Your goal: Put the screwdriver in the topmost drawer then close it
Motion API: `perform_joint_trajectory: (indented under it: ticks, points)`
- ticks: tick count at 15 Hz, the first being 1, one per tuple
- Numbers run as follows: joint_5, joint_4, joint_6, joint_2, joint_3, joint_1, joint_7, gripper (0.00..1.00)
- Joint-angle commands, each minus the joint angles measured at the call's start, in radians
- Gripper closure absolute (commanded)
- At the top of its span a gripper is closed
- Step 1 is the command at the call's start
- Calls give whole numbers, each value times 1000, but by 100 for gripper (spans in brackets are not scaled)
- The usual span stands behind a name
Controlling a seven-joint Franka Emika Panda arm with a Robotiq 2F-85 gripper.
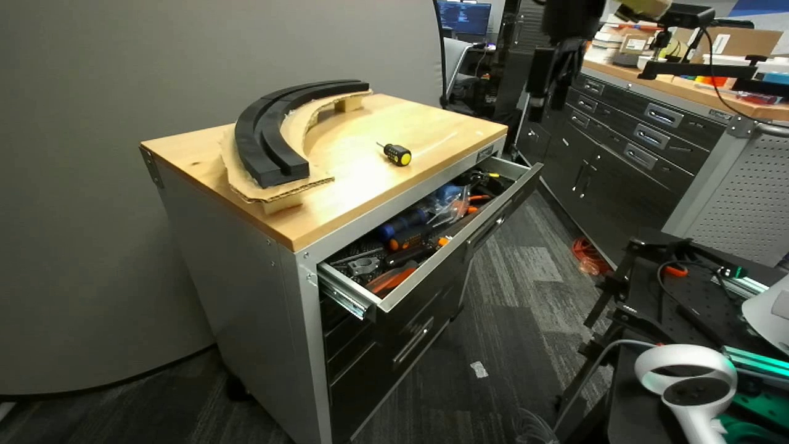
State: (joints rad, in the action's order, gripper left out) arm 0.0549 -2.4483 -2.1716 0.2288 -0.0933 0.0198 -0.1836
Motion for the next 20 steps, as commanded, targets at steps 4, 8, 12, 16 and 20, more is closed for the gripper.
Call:
perform_joint_trajectory:
  ticks: [4, 8, 12, 16, 20]
  points:
    - [3, 272, -250, -358, -62, 80, -97, 0]
    - [28, 384, -407, -511, -22, 106, -168, 0]
    - [126, 458, -524, -620, 76, 179, -286, 15]
    - [239, 483, -554, -660, 209, 285, -428, 50]
    - [267, 434, -507, -629, 256, 318, -492, 80]
